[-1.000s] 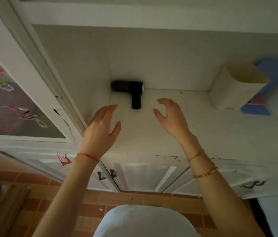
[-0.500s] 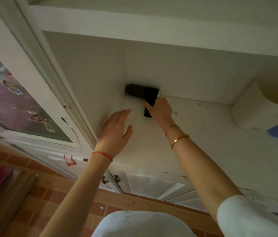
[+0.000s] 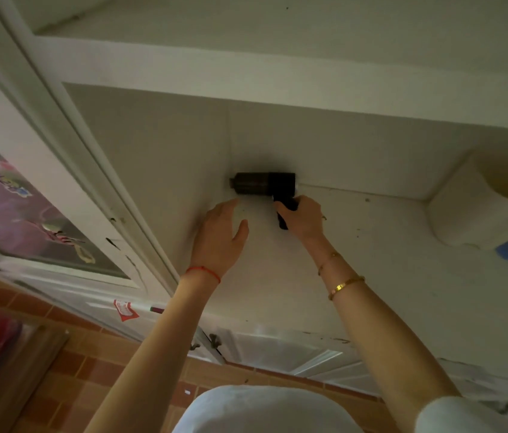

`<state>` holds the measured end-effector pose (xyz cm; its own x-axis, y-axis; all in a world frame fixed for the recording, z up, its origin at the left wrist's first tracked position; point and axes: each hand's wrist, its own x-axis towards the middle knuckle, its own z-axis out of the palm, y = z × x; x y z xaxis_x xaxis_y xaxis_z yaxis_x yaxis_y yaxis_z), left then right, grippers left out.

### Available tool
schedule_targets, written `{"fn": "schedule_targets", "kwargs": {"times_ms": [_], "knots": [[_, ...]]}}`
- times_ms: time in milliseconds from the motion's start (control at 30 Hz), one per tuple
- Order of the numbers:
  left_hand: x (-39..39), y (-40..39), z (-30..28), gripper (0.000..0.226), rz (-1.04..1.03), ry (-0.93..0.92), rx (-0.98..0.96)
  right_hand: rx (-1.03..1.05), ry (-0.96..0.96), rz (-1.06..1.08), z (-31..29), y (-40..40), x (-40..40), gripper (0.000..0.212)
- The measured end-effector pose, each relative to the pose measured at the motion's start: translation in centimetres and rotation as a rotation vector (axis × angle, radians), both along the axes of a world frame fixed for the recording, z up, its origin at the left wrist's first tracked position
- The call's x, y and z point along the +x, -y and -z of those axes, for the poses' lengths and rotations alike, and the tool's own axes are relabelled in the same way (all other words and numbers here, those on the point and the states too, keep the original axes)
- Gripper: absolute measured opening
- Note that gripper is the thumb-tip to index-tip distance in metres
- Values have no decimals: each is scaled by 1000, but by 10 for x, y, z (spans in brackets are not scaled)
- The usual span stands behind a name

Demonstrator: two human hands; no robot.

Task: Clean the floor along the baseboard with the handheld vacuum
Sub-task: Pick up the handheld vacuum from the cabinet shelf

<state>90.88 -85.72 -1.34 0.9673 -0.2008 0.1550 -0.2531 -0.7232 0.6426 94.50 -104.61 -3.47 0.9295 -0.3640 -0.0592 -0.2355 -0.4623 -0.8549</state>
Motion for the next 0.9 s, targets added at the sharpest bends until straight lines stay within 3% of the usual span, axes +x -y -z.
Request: {"fn": "schedule_targets", "kwargs": {"times_ms": [67,233,367,633,900], "knots": [[4,9,-3,49,-84,-134,-162,12,39,-21,-3,5,-17,40],[10,25,-8,62,-187,-527,-632,40,78,7,-23,6,-71,23],[2,35,-9,41,-137,-617,-955,59,98,11,-23,4,-112,16],[-27,44,5,33,-91,-654,-1035,76,65,99,-18,9,-161,25],[-59,56,-5,28,-14,-705,-1044,485,-100,173,-30,21,-195,28]]}}
